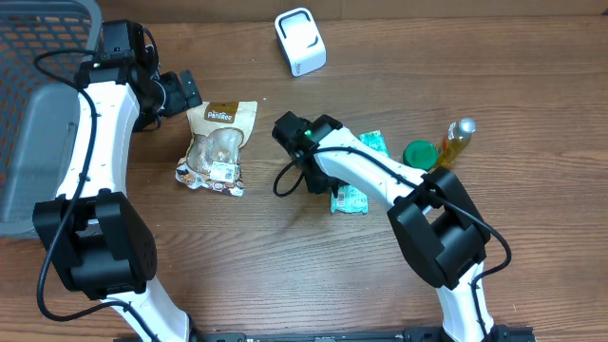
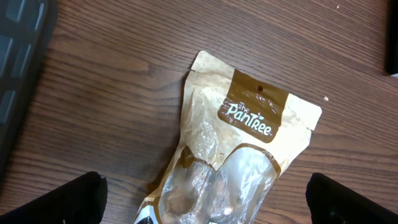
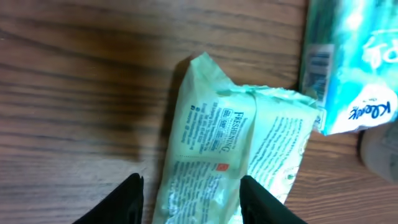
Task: Scan the item barcode
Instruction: 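Open the right gripper and release the light-green packet, then move the right gripper left toward the Pantree snack bag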
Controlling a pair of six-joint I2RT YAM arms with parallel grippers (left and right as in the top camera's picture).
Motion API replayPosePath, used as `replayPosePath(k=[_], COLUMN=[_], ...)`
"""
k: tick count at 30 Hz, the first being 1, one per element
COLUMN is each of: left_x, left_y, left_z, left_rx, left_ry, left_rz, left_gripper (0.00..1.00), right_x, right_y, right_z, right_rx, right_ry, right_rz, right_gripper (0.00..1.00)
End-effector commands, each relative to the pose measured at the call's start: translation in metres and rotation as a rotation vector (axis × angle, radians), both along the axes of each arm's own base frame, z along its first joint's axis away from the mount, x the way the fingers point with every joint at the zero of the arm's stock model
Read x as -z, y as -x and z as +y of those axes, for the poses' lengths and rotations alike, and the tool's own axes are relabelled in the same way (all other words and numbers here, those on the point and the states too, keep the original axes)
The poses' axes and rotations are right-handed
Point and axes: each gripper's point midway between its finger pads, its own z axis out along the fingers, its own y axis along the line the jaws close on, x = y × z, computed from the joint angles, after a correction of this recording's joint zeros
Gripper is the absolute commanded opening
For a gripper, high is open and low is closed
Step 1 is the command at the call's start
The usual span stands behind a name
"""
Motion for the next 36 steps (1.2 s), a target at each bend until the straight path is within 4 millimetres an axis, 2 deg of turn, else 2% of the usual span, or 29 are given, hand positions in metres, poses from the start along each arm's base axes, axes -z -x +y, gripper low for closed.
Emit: replayPosePath(k=[1,5,9,12,14,18,23,29,32,36], left_x=[-0.011,-0.011,-0.011,-0.011,-0.011,-0.011,-0.011,-0.011,-0.011,-0.011], left_y=[-0.004,-0.004,-0.004,-0.004,-0.004,-0.004,-0.004,-0.004,-0.004,-0.004], left_z=[-0.002,-0.002,-0.002,-0.002,-0.002,-0.002,-0.002,-0.002,-0.002,-0.002], left_rx=[0.012,0.012,0.012,0.013,0.012,0.012,0.012,0.012,0.012,0.012], left_ry=[-0.012,-0.012,-0.012,-0.012,-0.012,-0.012,-0.012,-0.012,-0.012,-0.012], left_rz=[-0.029,-0.029,-0.029,-0.029,-0.029,-0.029,-0.029,-0.029,-0.029,-0.029], left_gripper=[1.0,1.0,1.0,1.0,1.0,1.0,1.0,1.0,1.0,1.0], right_x=[-0.031,-0.073,-0.114,-0.13,-0.13,-0.114,-0.066,-0.02,-0.008,-0.004], right_y=[-0.021,-0.037,-0.056,-0.068,-0.077,-0.091,-0.103,-0.1,-0.097,-0.095], right_z=[0.0,0.038,0.099,0.141,0.157,0.172,0.182,0.193,0.199,0.203], right_rx=[0.026,0.019,-0.026,-0.079,-0.072,-0.05,-0.016,0.005,-0.003,0.028], right_ry=[-0.029,-0.202,-0.505,-0.715,-0.787,-0.829,-0.825,-0.832,-0.85,-0.871], right_rz=[-0.07,-0.098,-0.139,-0.168,-0.195,-0.237,-0.213,-0.143,-0.114,-0.099], right_gripper=[0.47,0.49,0.57,0.53,0.52,0.54,0.57,0.58,0.58,0.58])
